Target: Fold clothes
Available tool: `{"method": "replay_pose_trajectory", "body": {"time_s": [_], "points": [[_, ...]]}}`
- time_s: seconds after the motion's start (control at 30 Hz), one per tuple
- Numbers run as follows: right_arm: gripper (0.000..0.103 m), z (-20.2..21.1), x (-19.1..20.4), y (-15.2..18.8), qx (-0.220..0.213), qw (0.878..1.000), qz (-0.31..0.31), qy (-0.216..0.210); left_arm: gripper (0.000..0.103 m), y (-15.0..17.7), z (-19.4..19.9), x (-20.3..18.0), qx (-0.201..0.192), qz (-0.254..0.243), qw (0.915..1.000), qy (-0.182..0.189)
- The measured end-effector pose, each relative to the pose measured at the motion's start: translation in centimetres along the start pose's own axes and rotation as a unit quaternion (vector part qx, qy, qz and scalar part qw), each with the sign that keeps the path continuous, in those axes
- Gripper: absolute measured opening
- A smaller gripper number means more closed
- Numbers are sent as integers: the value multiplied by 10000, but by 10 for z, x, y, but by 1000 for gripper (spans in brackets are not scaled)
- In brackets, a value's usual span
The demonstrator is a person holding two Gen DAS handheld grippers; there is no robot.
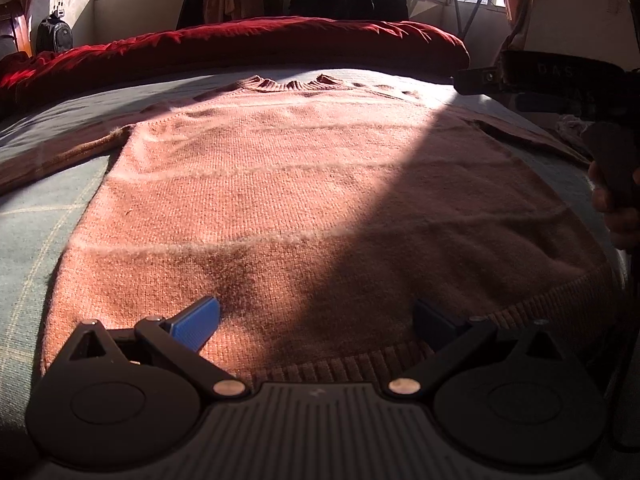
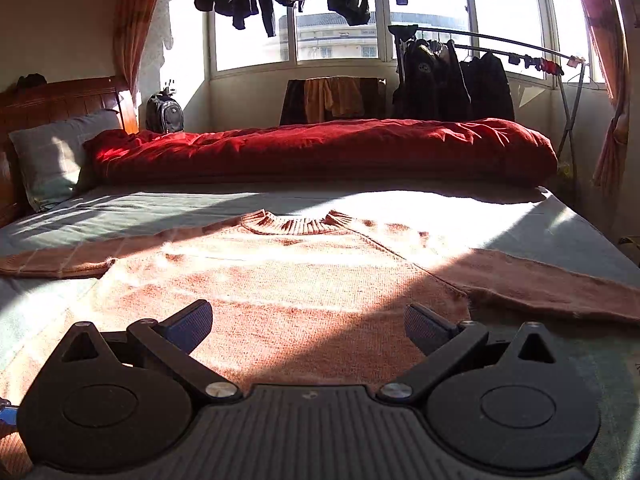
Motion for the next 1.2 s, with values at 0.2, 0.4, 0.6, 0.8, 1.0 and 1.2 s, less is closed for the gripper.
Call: {"method": "replay_pose_trajectory", "body": {"time_s": [0.2,0.4,0.6,0.8,1.0,1.2], "points": [[103,-64,-30,21,1013,9931,-581,-140,102,2,-1,-1,-71,-48,9999,-91],[103,-69,-20,50,1412,9899,-61,-53,102,-1,-4,-7,-67,19,9996,-289],[103,-51,-22,55,1447,9894,17,-136,102,1,5,-7,-34,96,9995,-315],[103,-33,-31,53,1325,9904,-215,-322,102,-60,12,16,-70,597,9978,274],[103,-33,-37,52,1212,9908,-329,-507,102,-130,-51,35,185,1320,9895,558],[103,-29,-40,52,1129,9907,-391,-657,102,-176,-138,51,685,2012,9753,611]]}}
Point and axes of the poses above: each gripper's, at about its wrist camera, not at the fingertips, and z roughly against the way its jaws point, x to its left, y to its underside, the point moved 3 cm from there along -z, roughly the way its jaws point, and after that the axes turned 7 degrees about -y, right-handed, at the moved point
